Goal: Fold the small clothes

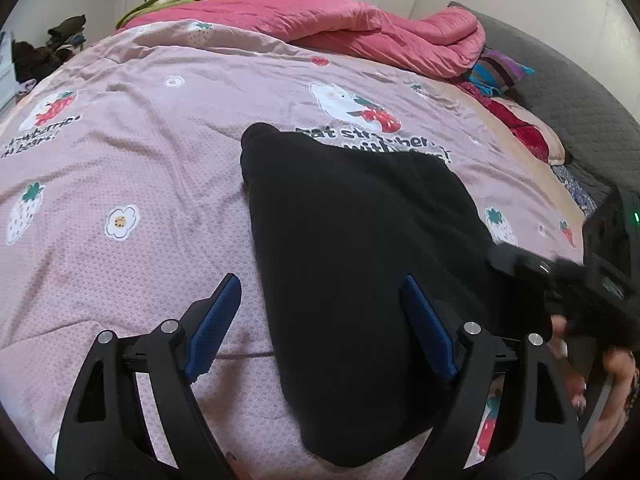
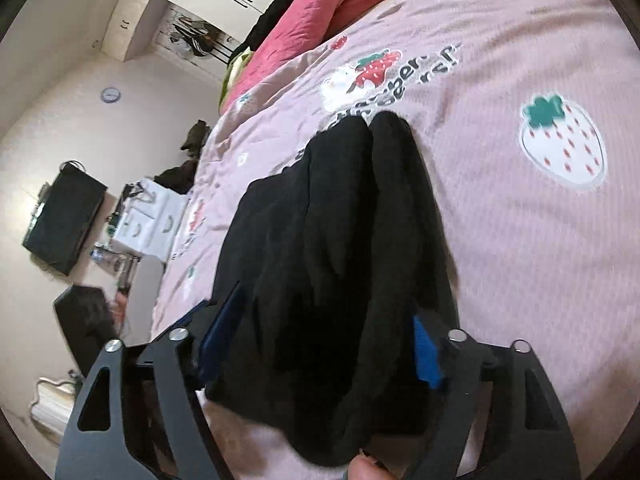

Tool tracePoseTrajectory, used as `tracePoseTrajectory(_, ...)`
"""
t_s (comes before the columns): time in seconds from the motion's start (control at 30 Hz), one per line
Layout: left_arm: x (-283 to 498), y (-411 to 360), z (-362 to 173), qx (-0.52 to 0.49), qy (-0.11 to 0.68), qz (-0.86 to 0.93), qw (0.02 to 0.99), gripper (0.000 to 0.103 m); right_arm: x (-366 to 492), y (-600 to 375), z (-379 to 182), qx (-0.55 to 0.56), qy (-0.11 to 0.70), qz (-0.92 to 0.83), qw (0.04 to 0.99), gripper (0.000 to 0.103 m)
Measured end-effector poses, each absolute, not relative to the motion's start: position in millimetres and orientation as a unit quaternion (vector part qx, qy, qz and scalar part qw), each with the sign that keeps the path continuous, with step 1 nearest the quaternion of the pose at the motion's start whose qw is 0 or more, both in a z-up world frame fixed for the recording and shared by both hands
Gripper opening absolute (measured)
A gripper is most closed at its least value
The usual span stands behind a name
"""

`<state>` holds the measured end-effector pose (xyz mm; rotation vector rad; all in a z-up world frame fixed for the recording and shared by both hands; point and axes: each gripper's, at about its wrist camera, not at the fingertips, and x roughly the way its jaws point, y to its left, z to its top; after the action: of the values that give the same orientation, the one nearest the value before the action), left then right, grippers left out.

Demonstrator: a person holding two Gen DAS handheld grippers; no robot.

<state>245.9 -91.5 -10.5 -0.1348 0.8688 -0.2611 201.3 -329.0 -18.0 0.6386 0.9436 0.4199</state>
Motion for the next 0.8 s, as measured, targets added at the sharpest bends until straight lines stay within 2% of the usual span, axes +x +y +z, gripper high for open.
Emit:
tracePoseTrajectory(0.07,245.6,-93.4,-10.7,-0.059,0.417,-0.126,0.898,0.075,206.8,-327.8,-17.9,0.275,0.446,0.192,0.830,0.036)
tracePoseTrajectory(0.13,244.7,-95.4,-11.0,-0.057,0.417,-0.127,0.898,0.075,209.3,-326.3,-15.9,0.254,0.438,0.196,0.840,0.021)
tracePoseTrajectory(0.17,244.5,-96.7,-10.5,-0.055,0.416,-0.128,0.898,0.075,209.4,-324.7,-12.9,0.239,0.431,0.196,0.848,0.018)
tracePoseTrajectory(0.33,241.5,-101.9,-6.5,-0.059,0.414,-0.142,0.897,0.075,205.8,-319.3,6.2,0.151,0.389,0.191,0.889,0.016)
tracePoseTrajectory(0.53,237.8,-110.9,-15.6,-0.060,0.427,-0.152,0.889,0.075,216.2,-327.4,-22.9,0.156,0.429,0.161,0.875,0.018)
tracePoseTrajectory(0.8,234.4,-108.4,-16.8,-0.062,0.427,-0.151,0.889,0.075,204.6,-331.3,-20.1,0.151,0.423,0.133,0.883,0.035)
